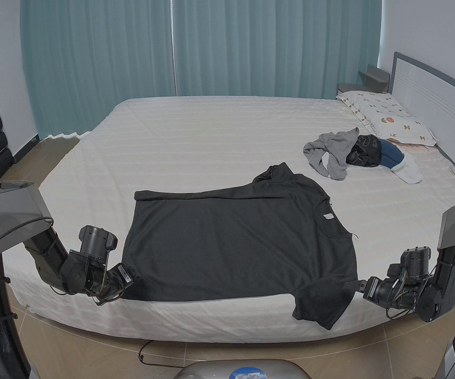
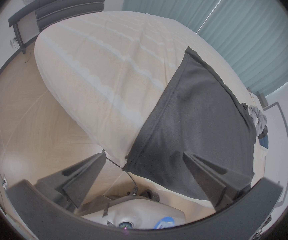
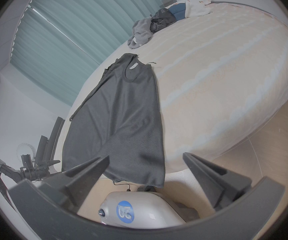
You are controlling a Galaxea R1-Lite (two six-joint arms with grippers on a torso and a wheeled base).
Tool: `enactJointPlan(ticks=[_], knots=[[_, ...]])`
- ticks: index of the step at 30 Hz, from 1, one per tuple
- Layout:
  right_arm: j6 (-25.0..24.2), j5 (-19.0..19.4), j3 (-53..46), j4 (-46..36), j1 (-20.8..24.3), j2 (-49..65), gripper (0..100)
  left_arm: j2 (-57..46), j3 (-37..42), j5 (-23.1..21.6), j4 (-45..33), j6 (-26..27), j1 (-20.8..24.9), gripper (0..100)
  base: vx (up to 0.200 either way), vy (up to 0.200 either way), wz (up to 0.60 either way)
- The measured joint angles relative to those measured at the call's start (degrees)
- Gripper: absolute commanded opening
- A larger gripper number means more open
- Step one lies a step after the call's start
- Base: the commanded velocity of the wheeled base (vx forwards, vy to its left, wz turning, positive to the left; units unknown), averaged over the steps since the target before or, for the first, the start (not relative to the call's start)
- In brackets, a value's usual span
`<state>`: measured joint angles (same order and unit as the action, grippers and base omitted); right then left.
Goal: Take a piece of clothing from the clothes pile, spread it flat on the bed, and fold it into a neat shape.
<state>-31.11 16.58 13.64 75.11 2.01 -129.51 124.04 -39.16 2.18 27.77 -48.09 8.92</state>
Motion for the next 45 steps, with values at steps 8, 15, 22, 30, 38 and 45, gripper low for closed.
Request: enactJointPlan(ticks=[8, 15, 22, 30, 38, 45], knots=[[-7.59, 0.79, 0.16, 0.27, 0.29, 3.90, 100, -3.39, -0.45, -2.16, 1.82, -2.02, -1.16, 100, 0.000, 0.000, 0.00], [-9.36, 0.85, 0.30, 0.27, 0.73, 6.30, 100, -4.25, -0.87, -2.58, 3.49, -4.16, -2.15, 100, 0.000, 0.000, 0.00], [-9.45, 0.88, 0.09, 0.27, 1.18, 6.97, 100, -4.61, -1.22, -8.20, 3.27, -5.47, -4.08, 100, 0.000, 0.143, 0.00], [-9.51, 0.90, 0.28, 0.33, 1.40, 7.24, 100, -4.91, -1.28, -8.52, 3.43, -5.77, -4.52, 100, 0.000, 0.000, 0.00], [-9.58, 0.88, 0.41, 0.41, 1.90, 7.70, 100, -4.97, -1.35, -8.50, 3.51, -5.90, -4.13, 100, 0.125, 0.000, 0.00], [-9.58, 0.88, 0.46, 0.44, 2.15, 7.98, 100, -5.00, -1.83, -8.52, 3.32, -6.24, -4.08, 100, 0.200, 0.000, 0.00]])
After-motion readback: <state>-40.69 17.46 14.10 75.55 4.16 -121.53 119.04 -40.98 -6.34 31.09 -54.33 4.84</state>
